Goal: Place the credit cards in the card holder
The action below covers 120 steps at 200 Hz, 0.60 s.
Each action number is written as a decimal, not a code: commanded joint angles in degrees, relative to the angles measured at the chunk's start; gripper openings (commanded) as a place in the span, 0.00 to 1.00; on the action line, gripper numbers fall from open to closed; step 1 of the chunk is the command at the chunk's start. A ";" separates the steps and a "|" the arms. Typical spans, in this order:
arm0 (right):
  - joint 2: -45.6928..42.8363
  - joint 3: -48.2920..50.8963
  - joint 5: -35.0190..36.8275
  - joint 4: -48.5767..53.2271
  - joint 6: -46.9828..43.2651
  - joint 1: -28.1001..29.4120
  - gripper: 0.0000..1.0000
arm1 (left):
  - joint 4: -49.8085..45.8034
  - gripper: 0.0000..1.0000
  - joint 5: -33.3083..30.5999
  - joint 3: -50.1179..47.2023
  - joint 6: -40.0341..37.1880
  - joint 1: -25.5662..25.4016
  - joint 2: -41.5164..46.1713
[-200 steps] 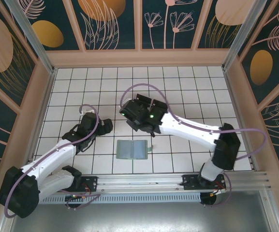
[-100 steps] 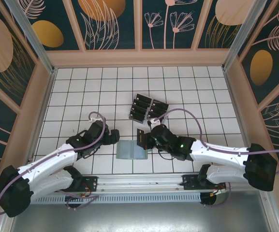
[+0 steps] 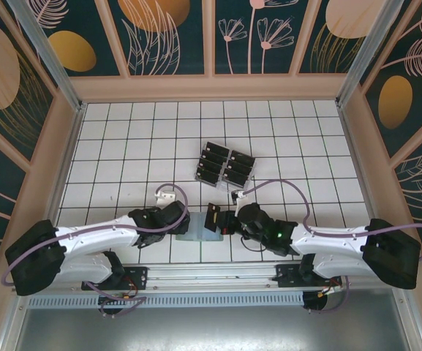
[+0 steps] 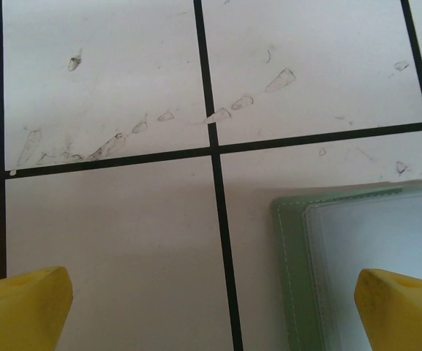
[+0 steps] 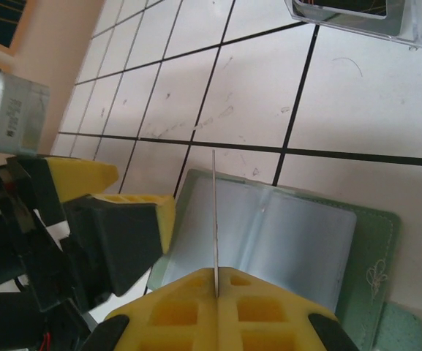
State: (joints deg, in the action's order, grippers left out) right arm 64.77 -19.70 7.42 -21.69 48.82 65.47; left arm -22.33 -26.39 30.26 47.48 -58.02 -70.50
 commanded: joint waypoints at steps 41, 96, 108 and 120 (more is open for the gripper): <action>0.46 2.65 0.59 -9.52 1.23 0.36 0.00 | 1.43 0.99 -3.87 -0.93 4.20 -1.82 -3.90; 4.14 4.01 -0.42 -15.26 1.72 0.35 0.00 | 1.07 0.99 -4.17 -3.79 7.32 -1.91 -3.50; 5.09 4.42 -0.18 -16.71 1.97 0.33 0.00 | 1.00 0.99 -4.02 -4.28 7.96 -1.84 -3.24; 5.93 4.82 -0.21 -18.22 2.00 0.28 0.00 | 0.93 0.99 -4.02 -4.70 8.62 -1.91 -2.90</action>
State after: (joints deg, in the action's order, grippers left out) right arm 69.12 -16.10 6.94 -34.04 50.00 65.47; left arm -20.23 -29.26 27.38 53.65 -59.59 -73.93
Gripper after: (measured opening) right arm 0.046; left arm 0.988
